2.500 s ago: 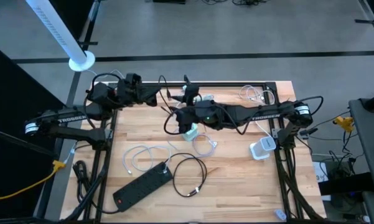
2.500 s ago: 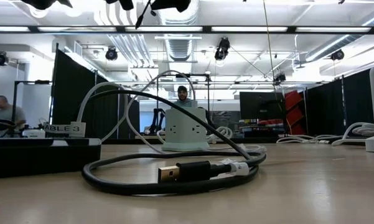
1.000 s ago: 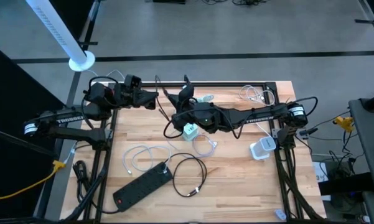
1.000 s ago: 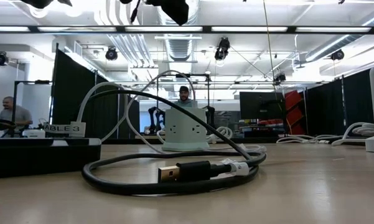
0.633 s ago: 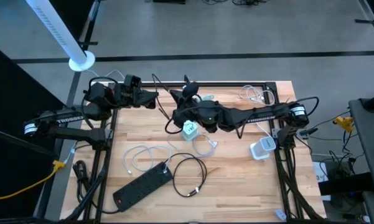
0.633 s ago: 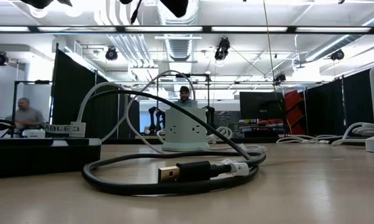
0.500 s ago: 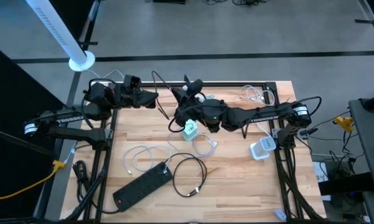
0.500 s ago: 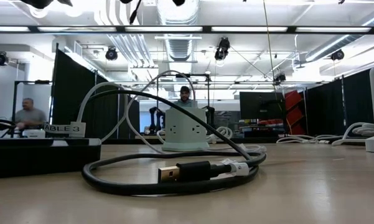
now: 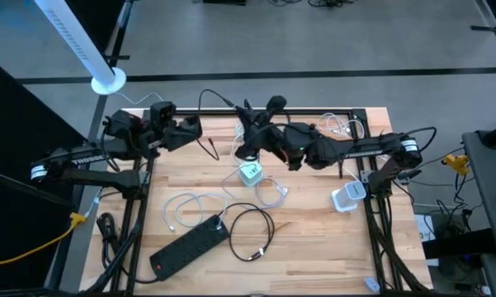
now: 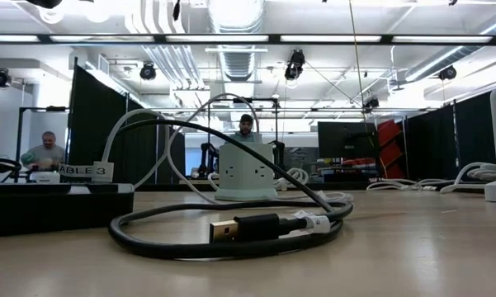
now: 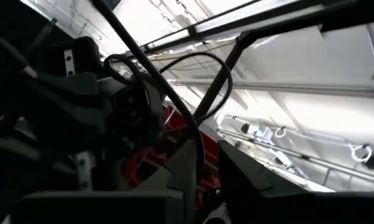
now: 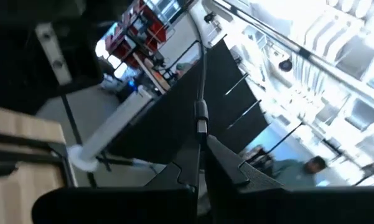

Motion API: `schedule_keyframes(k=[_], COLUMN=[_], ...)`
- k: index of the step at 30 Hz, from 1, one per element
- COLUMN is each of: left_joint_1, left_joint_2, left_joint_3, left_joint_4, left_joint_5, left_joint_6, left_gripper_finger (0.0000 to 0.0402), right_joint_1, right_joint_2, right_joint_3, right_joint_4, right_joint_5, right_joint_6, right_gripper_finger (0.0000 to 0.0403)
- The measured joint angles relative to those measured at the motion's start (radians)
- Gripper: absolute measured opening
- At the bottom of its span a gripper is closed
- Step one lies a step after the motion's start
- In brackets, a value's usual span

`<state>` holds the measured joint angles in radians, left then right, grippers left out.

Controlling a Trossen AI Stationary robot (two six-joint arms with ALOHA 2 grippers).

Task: Insert USB
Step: Insert the black charger cable into the light green outlet extension

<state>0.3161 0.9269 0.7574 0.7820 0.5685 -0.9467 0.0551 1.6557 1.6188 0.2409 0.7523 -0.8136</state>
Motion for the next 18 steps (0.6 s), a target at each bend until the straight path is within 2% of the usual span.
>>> schedule_keyframes(k=[11, 15, 18], left_joint_1=[0.000, 0.000, -0.001], left_joint_2=[0.000, 0.001, 0.002], left_joint_3=[0.000, 0.000, 0.000], left_joint_4=[-0.151, -0.194, -0.199], left_joint_5=[0.000, -0.008, -0.077], left_joint_6=[0.375, 0.558, 0.692], left_gripper_finger=[0.0151, 0.0172, 0.0180], right_joint_1=[0.020, 0.021, 0.021], right_joint_2=[-0.073, -0.101, -0.122], right_joint_3=[0.000, 0.000, 0.000], right_joint_4=[-0.073, -0.081, -0.085], right_joint_5=[-0.042, -0.148, -0.220], right_joint_6=[0.174, 0.277, 0.359], right_gripper_finger=[0.0000, 0.0000, 0.0000])
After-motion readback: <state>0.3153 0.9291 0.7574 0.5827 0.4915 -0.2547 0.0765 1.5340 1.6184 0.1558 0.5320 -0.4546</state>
